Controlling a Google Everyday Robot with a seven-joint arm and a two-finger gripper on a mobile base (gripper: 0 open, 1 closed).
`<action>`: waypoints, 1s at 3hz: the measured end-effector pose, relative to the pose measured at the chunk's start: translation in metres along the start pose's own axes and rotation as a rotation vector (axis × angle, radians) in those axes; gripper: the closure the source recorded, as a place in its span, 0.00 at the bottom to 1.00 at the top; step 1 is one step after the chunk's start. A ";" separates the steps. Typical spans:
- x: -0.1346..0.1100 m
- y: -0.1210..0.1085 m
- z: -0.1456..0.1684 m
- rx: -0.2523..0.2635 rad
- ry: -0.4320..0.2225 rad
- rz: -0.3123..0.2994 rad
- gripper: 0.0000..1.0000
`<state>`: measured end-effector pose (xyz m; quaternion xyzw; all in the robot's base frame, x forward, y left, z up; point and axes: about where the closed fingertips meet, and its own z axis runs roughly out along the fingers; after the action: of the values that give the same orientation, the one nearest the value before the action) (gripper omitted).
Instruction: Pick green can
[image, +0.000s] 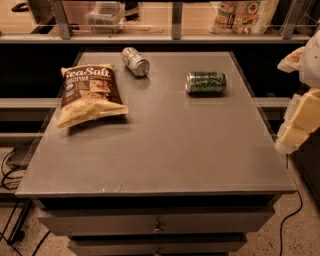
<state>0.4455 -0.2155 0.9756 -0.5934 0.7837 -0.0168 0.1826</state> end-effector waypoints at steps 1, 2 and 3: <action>-0.012 -0.021 0.015 0.020 -0.131 0.056 0.00; -0.029 -0.054 0.035 0.064 -0.249 0.107 0.00; -0.029 -0.054 0.037 0.056 -0.248 0.112 0.00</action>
Offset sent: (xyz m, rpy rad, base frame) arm 0.1059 0.0199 -0.0161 0.3650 -0.1723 -0.0949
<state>0.5129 -0.1974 0.9622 -0.5411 0.7861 0.0451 0.2953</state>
